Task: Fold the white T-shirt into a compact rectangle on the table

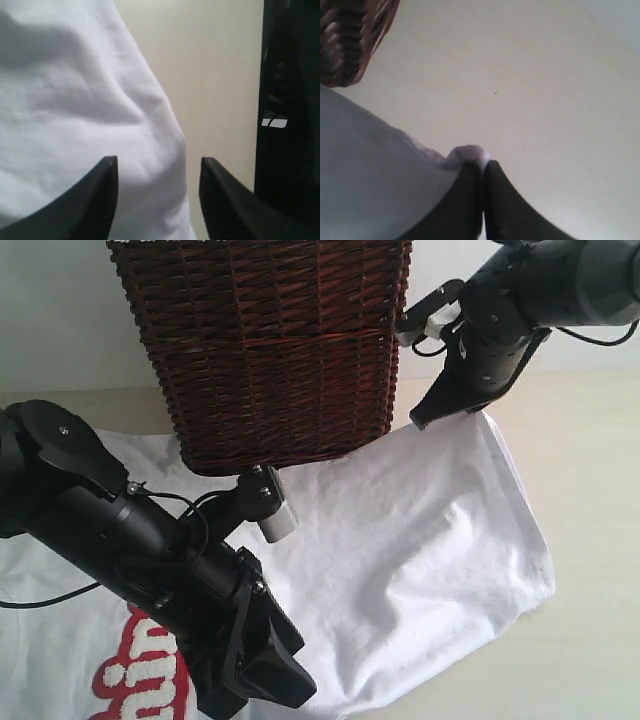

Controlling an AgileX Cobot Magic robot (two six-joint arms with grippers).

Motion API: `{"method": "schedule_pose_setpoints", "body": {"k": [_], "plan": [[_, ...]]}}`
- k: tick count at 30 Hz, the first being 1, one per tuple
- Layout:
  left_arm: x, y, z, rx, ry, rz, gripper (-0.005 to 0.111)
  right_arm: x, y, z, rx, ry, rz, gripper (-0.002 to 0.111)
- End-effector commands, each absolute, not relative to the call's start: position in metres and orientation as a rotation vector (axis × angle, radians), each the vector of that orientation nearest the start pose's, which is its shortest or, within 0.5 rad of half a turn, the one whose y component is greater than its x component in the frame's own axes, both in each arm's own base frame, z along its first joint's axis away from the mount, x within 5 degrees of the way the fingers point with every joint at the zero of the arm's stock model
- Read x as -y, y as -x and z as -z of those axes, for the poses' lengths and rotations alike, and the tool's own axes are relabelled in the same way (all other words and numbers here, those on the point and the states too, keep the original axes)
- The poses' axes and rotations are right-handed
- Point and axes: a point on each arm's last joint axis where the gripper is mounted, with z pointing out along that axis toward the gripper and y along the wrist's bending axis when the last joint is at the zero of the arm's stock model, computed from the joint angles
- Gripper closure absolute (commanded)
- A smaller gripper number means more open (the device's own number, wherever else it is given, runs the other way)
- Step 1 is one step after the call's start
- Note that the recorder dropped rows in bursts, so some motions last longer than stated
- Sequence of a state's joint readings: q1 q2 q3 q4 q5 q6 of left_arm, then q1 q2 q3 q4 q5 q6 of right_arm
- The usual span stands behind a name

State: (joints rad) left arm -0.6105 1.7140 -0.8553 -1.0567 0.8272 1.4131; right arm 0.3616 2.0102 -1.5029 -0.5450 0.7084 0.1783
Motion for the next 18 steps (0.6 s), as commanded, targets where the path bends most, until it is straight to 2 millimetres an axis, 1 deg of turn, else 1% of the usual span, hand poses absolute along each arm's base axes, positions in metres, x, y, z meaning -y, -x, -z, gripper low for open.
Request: {"method": "schedule_pose_setpoints", "body": {"k": [1,6,9,15,18], "plan": [[0.219,-0.207,-0.165,-2.18,-1.61,0.999,0.057,-0.123,-0.411,-0.245,-2.423,0.595,0.365,0.108],[0.219,-0.207,-0.165,-2.183,-1.608,1.001,0.057,-0.118,-0.394,-0.294,-2.328,0.532,0.316,0.108],[0.22,-0.205,-0.166,-2.181,-1.618,1.037,0.057,-0.116,-0.385,-0.314,-2.288,0.515,0.28,0.108],[0.22,-0.199,-0.167,-2.169,-1.655,1.106,0.057,-0.119,-0.367,-0.346,-2.225,0.518,0.136,0.108],[0.224,-0.195,-0.167,-2.154,-1.684,1.115,0.057,-0.118,-0.36,-0.358,-2.201,0.511,0.109,0.108]]}}
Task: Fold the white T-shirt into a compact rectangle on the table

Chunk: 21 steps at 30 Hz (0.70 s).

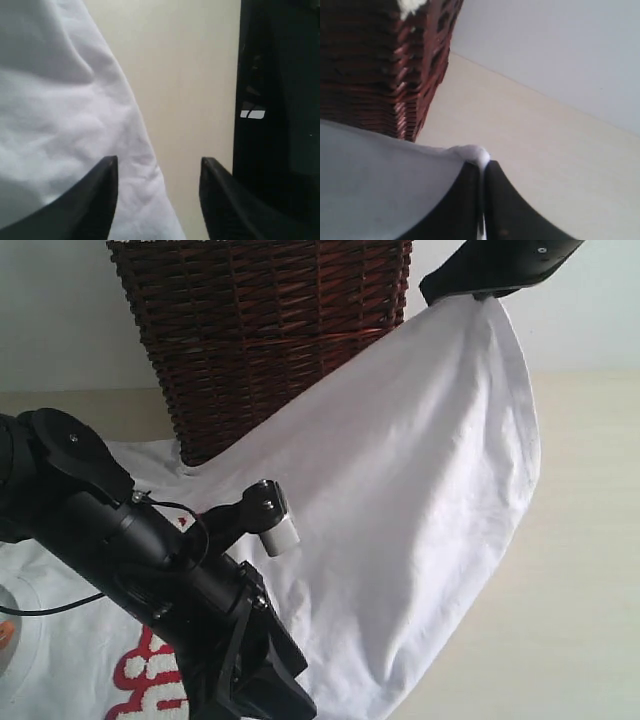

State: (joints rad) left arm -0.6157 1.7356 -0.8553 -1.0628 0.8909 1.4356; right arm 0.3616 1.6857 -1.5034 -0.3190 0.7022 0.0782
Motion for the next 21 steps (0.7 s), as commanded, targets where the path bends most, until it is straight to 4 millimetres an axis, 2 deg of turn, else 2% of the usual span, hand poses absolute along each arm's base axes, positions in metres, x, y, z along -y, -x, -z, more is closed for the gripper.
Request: {"method": "schedule_pose_setpoints", "body": {"k": [1,3,5,7,8,9,10,11,14,16,17,21], "plan": [[0.225,-0.194,-0.166,-2.139,-1.699,1.108,0.057,-0.118,-0.359,-0.359,-2.197,0.507,0.107,0.108],[0.225,-0.193,-0.166,-2.14,-1.696,1.103,0.057,-0.117,-0.359,-0.353,-2.25,0.512,0.124,0.108],[0.225,-0.193,-0.166,-2.144,-1.692,1.105,0.057,-0.117,-0.37,-0.33,-2.323,0.552,0.192,0.108],[0.225,-0.193,-0.166,-2.149,-1.689,1.108,0.057,-0.122,-0.383,-0.303,-2.374,0.585,0.218,0.1],[0.225,-0.193,-0.166,-2.149,-1.69,1.11,0.057,-0.123,-0.389,-0.288,-2.402,0.612,0.253,0.082],[0.225,-0.193,-0.166,-2.151,-1.688,1.111,0.057,-0.122,-0.393,-0.282,-2.412,0.616,0.284,0.071],[0.225,-0.193,-0.166,-2.154,-1.686,1.112,0.057,-0.117,-0.397,-0.275,-2.42,0.569,0.365,0.052],[0.225,-0.193,-0.166,-2.154,-1.686,1.112,0.057,-0.109,-0.398,-0.275,-2.432,0.472,0.458,0.043],[0.225,-0.194,-0.166,-2.154,-1.682,1.103,0.057,-0.093,-0.388,-0.272,-2.564,0.362,0.642,0.051],[0.225,-0.194,-0.166,-2.154,-1.682,1.103,0.057,-0.086,-0.379,-0.263,-2.729,0.334,0.569,0.059],[0.225,-0.193,-0.166,-2.161,-1.679,1.111,0.057,-0.083,-0.372,-0.253,-2.834,0.338,0.469,0.06],[0.226,-0.192,-0.167,-2.159,-1.684,1.134,0.057,-0.066,-0.35,-0.217,-2.957,0.31,0.343,0.06]]}}
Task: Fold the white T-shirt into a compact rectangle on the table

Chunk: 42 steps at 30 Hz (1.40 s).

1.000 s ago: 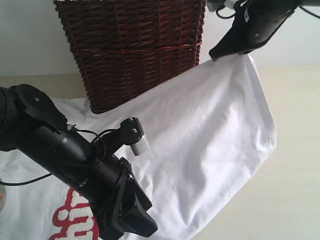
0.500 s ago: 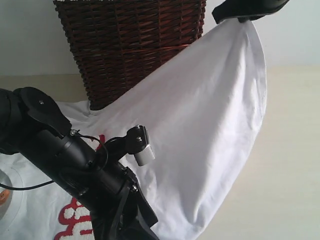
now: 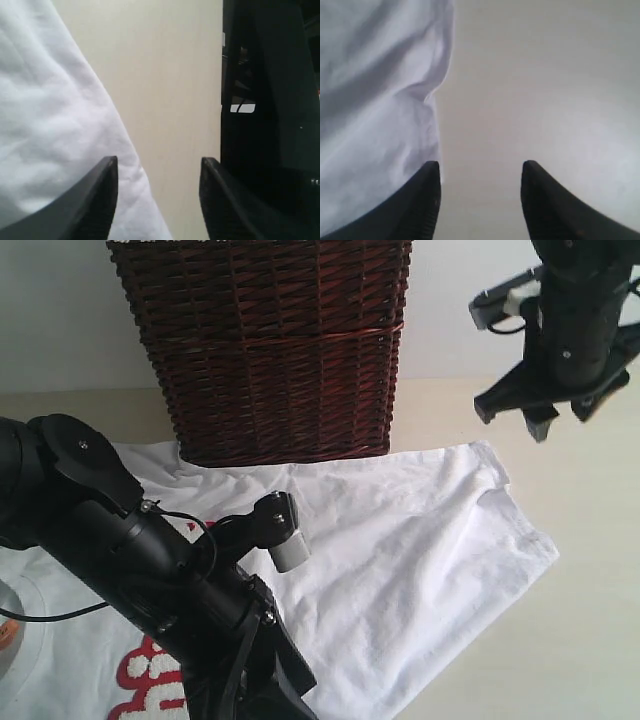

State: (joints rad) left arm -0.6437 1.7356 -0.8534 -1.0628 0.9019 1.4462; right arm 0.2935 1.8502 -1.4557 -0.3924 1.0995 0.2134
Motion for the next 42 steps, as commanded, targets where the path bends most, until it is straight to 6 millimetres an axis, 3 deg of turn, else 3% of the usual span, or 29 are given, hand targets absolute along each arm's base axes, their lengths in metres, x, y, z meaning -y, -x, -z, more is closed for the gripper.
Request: {"method": "schedule_pose_setpoints", "body": {"k": [1,7,16,23,25,28,29,32,37,42], "plan": [[0.225,-0.192,-0.168,-2.155,-1.682,1.133,0.057,-0.062,-0.342,-0.206,-2.976,0.306,0.323,0.06],[0.226,-0.191,-0.171,-2.145,-1.672,1.161,0.057,-0.061,-0.32,-0.15,-2.992,0.282,0.152,0.06],[0.226,-0.19,-0.171,-2.146,-1.674,1.166,0.057,-0.053,-0.333,-0.113,-2.986,0.137,0.106,0.06],[0.226,-0.19,-0.171,-2.133,-1.681,1.166,0.057,-0.049,-0.331,-0.092,-3.055,0.143,0.125,0.063],[0.226,-0.19,-0.171,-2.133,-1.679,1.167,0.057,-0.05,-0.332,-0.095,-3.06,0.171,0.13,0.076],[0.226,-0.19,-0.171,-2.131,-1.68,1.167,0.057,-0.051,-0.334,-0.111,-3.044,0.201,0.105,0.105],[0.226,-0.19,-0.171,-2.131,-1.68,1.167,0.057,-0.052,-0.335,-0.12,-3.033,0.214,0.09,0.108],[0.227,-0.19,-0.172,-2.134,-1.661,1.178,0.058,-0.058,-0.338,-0.149,-2.996,0.239,-0.003,0.108],[0.228,-0.188,-0.174,-2.117,-1.669,1.225,0.068,-0.084,-0.35,-0.202,-2.828,0.262,-0.403,0.108],[0.227,-0.182,-0.177,-2.097,-1.707,1.32,0.073,-0.104,-0.373,-0.227,-2.687,0.207,-0.586,0.108]]}}
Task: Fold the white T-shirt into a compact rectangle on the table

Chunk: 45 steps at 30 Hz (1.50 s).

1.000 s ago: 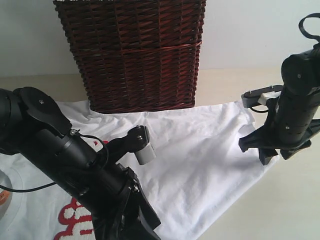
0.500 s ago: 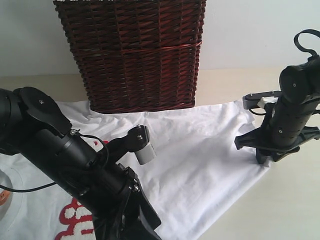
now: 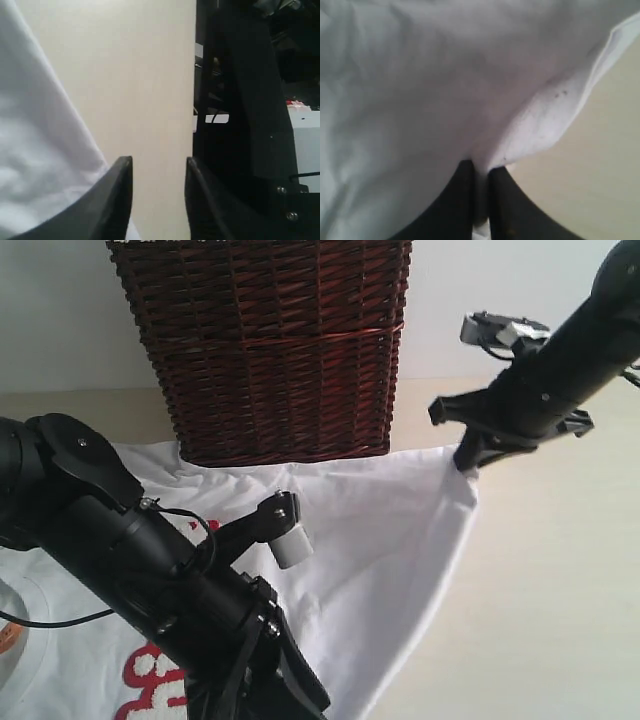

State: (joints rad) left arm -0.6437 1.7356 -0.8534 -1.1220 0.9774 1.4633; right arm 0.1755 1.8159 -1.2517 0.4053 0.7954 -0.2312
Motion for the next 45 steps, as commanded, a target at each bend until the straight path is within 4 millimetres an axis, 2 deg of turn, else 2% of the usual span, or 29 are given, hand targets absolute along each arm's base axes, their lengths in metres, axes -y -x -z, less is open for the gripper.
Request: {"method": "schedule_pose_setpoints", "body": {"k": [1,5,7,10,13,15,17,23,27,33,40,42,45], "plan": [[0.227,-0.18,-0.179,-2.087,-1.715,1.355,0.073,-0.108,-0.38,-0.227,-2.662,0.204,-0.587,0.108],[0.228,-0.172,-0.185,-2.006,-1.759,1.497,0.073,-0.125,-0.405,-0.209,-2.64,0.157,-0.589,0.108],[0.227,-0.169,-0.187,-1.983,-1.768,1.548,0.073,-0.13,-0.419,-0.198,-2.639,0.149,-0.587,0.103],[0.227,-0.168,-0.186,-1.978,-1.766,1.554,0.073,-0.133,-0.432,-0.188,-2.647,0.163,-0.58,0.081],[0.225,-0.166,-0.184,-1.984,-1.768,1.559,0.073,-0.131,-0.433,-0.18,-2.689,0.238,-0.517,0.057],[0.226,-0.166,-0.184,-1.975,-1.765,1.561,0.073,-0.127,-0.431,-0.178,-2.725,0.31,-0.45,0.047],[0.226,-0.166,-0.185,-1.958,-1.764,1.562,0.073,-0.123,-0.426,-0.177,-2.775,0.385,-0.391,0.043],[0.226,-0.166,-0.185,-1.924,-1.779,1.556,0.073,-0.111,-0.395,-0.181,-3.029,0.57,-0.294,0.048],[0.226,-0.166,-0.185,-1.924,-1.779,1.556,0.073,-0.108,-0.384,-0.16,-3.05,0.573,-0.281,0.049],[0.227,-0.167,-0.185,-1.917,-1.778,1.557,0.073,-0.116,-0.389,-0.128,-2.976,0.525,-0.392,0.049],[0.227,-0.167,-0.185,-1.917,-1.778,1.557,0.073,-0.113,-0.394,-0.101,-2.988,0.543,-0.335,0.05],[0.227,-0.167,-0.185,-1.917,-1.778,1.557,0.073,-0.113,-0.393,-0.098,-2.997,0.543,-0.336,0.056],[0.227,-0.167,-0.185,-1.917,-1.778,1.557,0.073,-0.113,-0.391,-0.095,-3.023,0.55,-0.343,0.08]]}}
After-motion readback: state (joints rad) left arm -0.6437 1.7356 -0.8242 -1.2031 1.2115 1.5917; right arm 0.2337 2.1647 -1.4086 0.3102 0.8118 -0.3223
